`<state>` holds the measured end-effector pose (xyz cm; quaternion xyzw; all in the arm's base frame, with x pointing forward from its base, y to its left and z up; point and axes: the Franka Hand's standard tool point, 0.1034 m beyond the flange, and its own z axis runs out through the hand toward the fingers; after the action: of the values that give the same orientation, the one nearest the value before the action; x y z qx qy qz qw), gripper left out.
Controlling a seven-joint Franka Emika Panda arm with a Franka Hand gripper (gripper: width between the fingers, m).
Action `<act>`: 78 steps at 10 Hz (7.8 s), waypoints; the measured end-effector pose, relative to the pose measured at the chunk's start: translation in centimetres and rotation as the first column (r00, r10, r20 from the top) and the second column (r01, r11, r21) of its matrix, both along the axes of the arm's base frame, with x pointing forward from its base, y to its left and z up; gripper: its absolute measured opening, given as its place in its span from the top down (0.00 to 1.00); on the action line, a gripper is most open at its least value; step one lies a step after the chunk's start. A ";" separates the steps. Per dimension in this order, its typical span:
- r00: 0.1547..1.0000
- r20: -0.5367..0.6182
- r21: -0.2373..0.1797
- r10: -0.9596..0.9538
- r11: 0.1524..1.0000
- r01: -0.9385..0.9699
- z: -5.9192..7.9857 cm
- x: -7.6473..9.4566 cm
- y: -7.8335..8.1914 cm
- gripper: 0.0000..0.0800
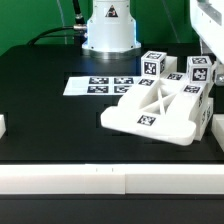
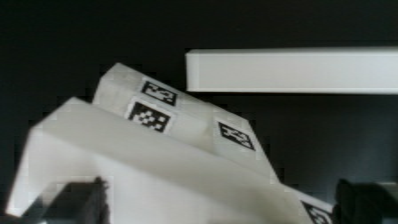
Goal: Assemble chair
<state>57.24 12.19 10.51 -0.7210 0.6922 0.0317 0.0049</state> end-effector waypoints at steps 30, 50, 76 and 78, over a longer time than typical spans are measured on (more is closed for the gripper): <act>0.360 0.048 -0.003 0.932 0.360 -0.933 0.0 0.5 -4.0 0.19; 0.359 0.077 -0.002 0.930 0.360 -0.933 1.5 -2.8 -4.6 0.19; 0.400 0.050 -0.004 0.915 0.401 -0.916 -0.2 2.1 -2.9 0.19; 0.392 0.049 -0.002 0.919 0.392 -0.920 -0.5 1.5 -2.3 0.19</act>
Offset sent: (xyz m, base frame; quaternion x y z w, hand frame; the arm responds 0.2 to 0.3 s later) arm 0.0000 0.0000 0.0000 0.0000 0.0000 -0.1296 0.9916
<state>58.73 9.88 9.96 -0.9834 0.1796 0.0225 0.0105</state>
